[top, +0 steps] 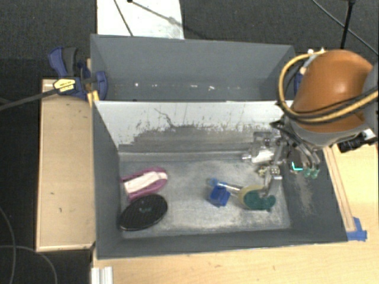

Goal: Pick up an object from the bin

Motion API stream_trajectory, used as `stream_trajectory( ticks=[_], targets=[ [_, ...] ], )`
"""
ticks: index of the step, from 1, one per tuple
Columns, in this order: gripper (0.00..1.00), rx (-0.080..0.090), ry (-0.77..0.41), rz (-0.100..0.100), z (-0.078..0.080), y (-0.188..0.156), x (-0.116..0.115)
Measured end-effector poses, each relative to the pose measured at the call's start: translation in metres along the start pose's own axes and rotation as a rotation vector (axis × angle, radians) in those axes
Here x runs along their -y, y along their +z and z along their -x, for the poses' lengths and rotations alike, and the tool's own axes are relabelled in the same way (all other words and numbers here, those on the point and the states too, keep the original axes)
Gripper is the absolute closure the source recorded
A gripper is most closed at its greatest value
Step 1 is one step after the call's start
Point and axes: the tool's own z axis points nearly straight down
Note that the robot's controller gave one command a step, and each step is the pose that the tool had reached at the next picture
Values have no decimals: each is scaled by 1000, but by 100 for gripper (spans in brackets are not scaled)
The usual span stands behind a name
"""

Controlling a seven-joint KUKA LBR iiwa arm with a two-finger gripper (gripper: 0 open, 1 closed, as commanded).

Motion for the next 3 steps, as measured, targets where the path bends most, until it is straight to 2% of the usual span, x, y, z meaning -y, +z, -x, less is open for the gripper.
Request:
stream_trajectory(
  ticks=[1,2,3],
  targets=[
    [0,1,-312,0,-24,114,32],
    [0,11,-308,-1,-3,163,46],
    [100,9,-310,-1,-5,162,46]
  ],
)
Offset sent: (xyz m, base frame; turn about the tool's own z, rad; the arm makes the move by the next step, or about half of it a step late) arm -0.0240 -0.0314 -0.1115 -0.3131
